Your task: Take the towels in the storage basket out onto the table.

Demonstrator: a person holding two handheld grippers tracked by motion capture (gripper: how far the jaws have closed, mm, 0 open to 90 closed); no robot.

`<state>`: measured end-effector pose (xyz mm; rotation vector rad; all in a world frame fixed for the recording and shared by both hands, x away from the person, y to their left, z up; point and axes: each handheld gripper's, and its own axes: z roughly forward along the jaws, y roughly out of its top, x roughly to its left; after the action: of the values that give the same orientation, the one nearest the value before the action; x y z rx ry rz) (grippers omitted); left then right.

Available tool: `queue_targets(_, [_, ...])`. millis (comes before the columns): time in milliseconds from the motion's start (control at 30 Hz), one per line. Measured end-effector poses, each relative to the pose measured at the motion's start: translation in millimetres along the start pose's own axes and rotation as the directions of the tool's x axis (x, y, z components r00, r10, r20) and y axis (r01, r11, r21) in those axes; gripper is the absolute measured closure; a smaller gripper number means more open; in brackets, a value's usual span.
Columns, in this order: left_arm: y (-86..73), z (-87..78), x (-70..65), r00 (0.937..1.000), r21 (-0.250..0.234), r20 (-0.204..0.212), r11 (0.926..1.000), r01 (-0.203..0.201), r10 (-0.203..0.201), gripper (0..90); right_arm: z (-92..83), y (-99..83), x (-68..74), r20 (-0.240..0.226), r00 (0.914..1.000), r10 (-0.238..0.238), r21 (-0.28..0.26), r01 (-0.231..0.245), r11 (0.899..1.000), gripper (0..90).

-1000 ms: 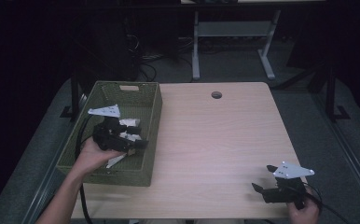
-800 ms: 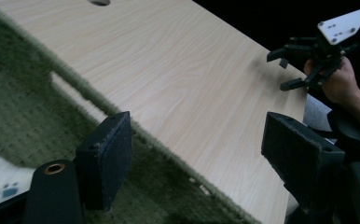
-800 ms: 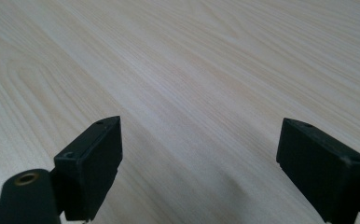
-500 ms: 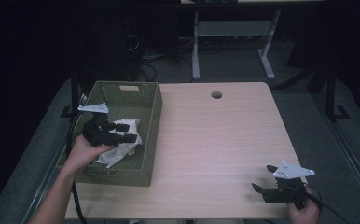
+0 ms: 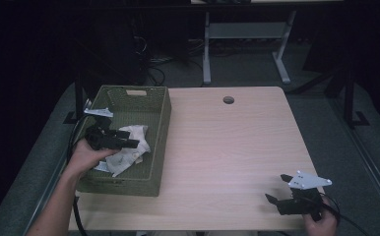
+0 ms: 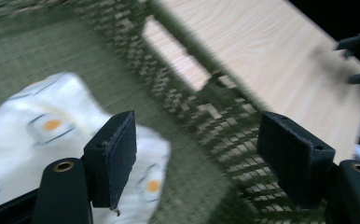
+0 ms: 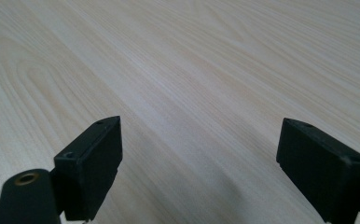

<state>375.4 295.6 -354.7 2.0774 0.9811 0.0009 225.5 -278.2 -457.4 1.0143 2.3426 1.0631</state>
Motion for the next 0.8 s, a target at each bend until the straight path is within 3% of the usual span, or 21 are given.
queue_targets(167, [-0.5,2.6,8.5,0.9982,0.016,-0.048,0.9992,0.038,-0.037,30.0,0.6,0.4,-0.1,-0.005,1.0000,0.001,-0.001,-0.001,1.000,14.0])
queue_targets(233, [-0.2,6.5,13.3,0.9941,0.043,-0.092,0.9972,0.061,-0.057,31.6,0.9,0.3,-0.5,-0.002,0.9999,-0.012,0.002,0.012,1.000,14.0])
queue_targets(300, [-0.3,7.3,13.9,0.9934,0.046,-0.096,0.9967,0.068,-0.063,31.0,1.1,0.3,-0.4,-0.004,0.9999,-0.014,0.000,0.014,1.000,14.0])
queue_targets(333, [-0.3,10.0,15.9,0.9892,0.059,-0.122,0.9943,0.088,-0.080,31.1,1.2,0.5,-0.4,-0.007,0.9998,-0.016,0.000,0.016,1.000,14.0])
queue_targets(433, [-0.4,11.2,17.9,0.9862,0.069,-0.141,0.9928,0.098,-0.087,31.2,1.2,0.7,0.4,-0.013,0.9998,-0.016,0.004,0.016,1.000,14.0])
queue_targets(467, [-0.5,12.4,20.1,0.9807,0.072,-0.165,0.9904,0.118,-0.105,30.9,1.3,0.6,0.7,-0.012,0.9998,-0.016,0.004,0.016,1.000,14.0])
queue_targets(633, [-0.9,15.6,24.0,0.9753,0.094,-0.183,0.9855,0.142,-0.123,29.4,1.6,1.2,0.9,-0.016,0.9997,-0.017,0.001,0.017,1.000,14.0])
queue_targets(667, [-1.3,16.6,26.2,0.9706,0.118,-0.212,0.9828,0.142,-0.115,29.3,1.6,1.7,1.1,-0.016,0.9997,-0.017,-0.003,0.017,1.000,14.0])
queue_targets(767, [-2.1,18.5,28.7,0.9656,0.119,-0.221,0.9789,0.166,-0.136,29.2,2.6,2.0,1.8,-0.017,0.9997,-0.020,0.001,0.020,1.000,14.0])
queue_targets(800, [-2.6,19.7,30.8,0.9585,0.138,-0.245,0.9732,0.184,-0.146,29.3,2.8,2.1,1.8,-0.019,0.9996,-0.022,0.002,0.022,1.000,14.0])
